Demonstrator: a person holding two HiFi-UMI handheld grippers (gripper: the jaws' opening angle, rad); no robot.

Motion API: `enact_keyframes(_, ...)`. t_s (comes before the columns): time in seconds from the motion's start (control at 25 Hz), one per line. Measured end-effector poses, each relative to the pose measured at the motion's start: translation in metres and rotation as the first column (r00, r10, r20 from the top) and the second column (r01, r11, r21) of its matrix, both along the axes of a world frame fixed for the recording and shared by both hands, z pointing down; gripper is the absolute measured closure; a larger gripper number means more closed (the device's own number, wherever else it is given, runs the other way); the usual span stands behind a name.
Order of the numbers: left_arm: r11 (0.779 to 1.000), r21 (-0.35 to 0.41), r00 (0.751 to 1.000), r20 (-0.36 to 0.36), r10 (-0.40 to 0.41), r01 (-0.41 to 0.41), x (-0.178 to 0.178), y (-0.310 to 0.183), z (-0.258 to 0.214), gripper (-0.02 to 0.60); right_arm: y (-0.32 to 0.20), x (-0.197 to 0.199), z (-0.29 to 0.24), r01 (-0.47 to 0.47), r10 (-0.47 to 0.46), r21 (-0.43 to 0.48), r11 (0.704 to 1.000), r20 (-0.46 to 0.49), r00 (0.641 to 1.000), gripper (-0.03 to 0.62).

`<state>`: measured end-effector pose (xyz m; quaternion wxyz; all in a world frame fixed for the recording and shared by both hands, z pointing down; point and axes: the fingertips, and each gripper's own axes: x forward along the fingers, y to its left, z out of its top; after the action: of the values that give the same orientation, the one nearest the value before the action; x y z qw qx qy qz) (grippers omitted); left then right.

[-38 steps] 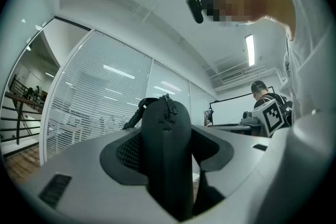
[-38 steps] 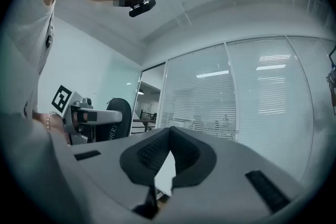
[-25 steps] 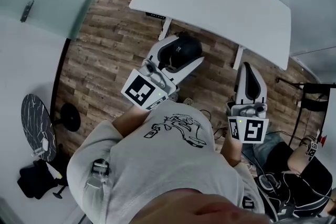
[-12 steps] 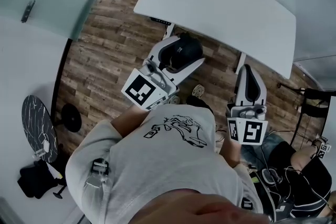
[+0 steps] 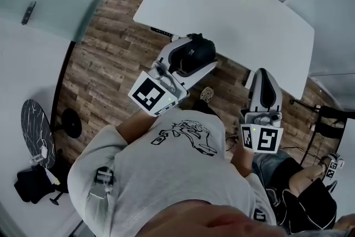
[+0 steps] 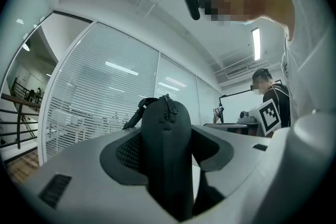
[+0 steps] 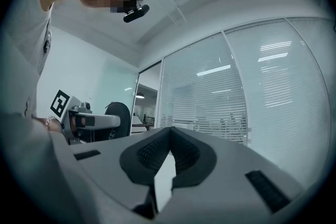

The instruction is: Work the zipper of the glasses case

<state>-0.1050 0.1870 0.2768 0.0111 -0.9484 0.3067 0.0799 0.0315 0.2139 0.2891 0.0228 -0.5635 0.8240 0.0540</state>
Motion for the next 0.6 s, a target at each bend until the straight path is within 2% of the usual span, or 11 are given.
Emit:
enact_keyframes(0.4, 1.0, -0.005, 1.0, 0.001, -0.01, 0.01, 0.069, -0.076, -0.009, 0.331, -0.071, 0.066, -0.014, 0.029, -0.027, 0.027, 0.999, -0.054, 0.998, 0.589)
enact_keyframes(0.6, 1.0, -0.006, 1.0, 0.001, -0.019, 0.019, 0.088, -0.107, -0.006, 0.331, -0.1, 0.088, -0.011, 0.023, -0.022, 0.014, 1.0, -0.058, 0.998, 0.589)
